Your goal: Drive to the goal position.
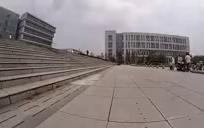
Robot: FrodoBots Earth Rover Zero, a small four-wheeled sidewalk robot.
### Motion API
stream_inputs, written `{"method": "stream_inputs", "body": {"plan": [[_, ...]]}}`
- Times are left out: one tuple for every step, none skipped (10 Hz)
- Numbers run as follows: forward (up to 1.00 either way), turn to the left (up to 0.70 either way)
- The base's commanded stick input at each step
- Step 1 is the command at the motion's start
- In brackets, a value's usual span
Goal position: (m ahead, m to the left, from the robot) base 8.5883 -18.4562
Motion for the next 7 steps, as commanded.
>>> {"method": "stream_inputs", "body": {"plan": [[0.85, 0.0], [0.85, 0.0], [0.85, -0.04], [0.85, -0.29], [0.85, -0.04], [0.85, -0.02], [0.85, 0.0]]}}
